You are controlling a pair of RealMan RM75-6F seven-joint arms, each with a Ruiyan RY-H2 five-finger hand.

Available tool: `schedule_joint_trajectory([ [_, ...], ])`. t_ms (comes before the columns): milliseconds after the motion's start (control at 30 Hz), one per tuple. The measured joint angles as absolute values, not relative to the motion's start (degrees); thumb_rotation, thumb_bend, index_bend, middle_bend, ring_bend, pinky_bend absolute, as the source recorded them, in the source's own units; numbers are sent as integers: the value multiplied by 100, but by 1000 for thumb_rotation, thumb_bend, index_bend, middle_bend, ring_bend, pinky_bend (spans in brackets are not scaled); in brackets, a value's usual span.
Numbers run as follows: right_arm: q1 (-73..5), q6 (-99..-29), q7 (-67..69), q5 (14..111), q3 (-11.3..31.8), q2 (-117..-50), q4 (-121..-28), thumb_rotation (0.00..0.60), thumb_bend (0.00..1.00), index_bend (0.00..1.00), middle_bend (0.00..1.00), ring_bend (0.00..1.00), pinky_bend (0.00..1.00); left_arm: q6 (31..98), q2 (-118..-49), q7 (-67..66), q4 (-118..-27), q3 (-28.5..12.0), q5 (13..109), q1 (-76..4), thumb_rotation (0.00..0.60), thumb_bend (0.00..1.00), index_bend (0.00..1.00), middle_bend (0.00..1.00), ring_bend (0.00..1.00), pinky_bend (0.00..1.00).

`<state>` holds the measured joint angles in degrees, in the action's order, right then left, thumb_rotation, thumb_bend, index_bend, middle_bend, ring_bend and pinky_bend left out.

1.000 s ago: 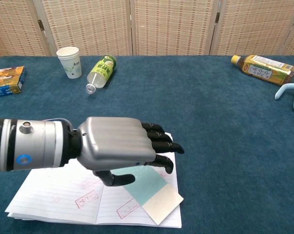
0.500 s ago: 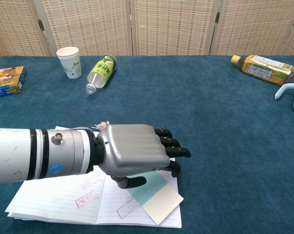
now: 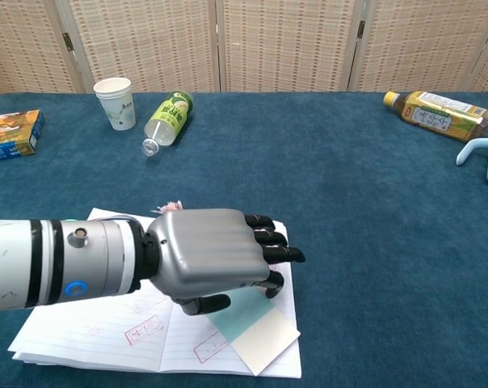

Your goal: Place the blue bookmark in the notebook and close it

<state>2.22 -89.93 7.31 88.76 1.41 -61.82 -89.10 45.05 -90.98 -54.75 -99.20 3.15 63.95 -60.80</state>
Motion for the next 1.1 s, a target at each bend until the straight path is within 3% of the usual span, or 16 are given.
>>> schedule_joint_trajectory([
  [667, 276, -9078, 733, 8926, 114, -6187, -8914, 600, 113, 37, 128, 40, 120, 4723, -8558, -5387, -10347, 855, 6831, -5892, 600, 530, 325, 0, 0, 85],
  [1100, 311, -9157, 708, 8966, 112, -6158, -8957, 600, 113, 37, 128, 40, 120, 4865, -8294, -4810, -10405, 835, 7033, -5688, 600, 531, 310, 0, 0, 85],
])
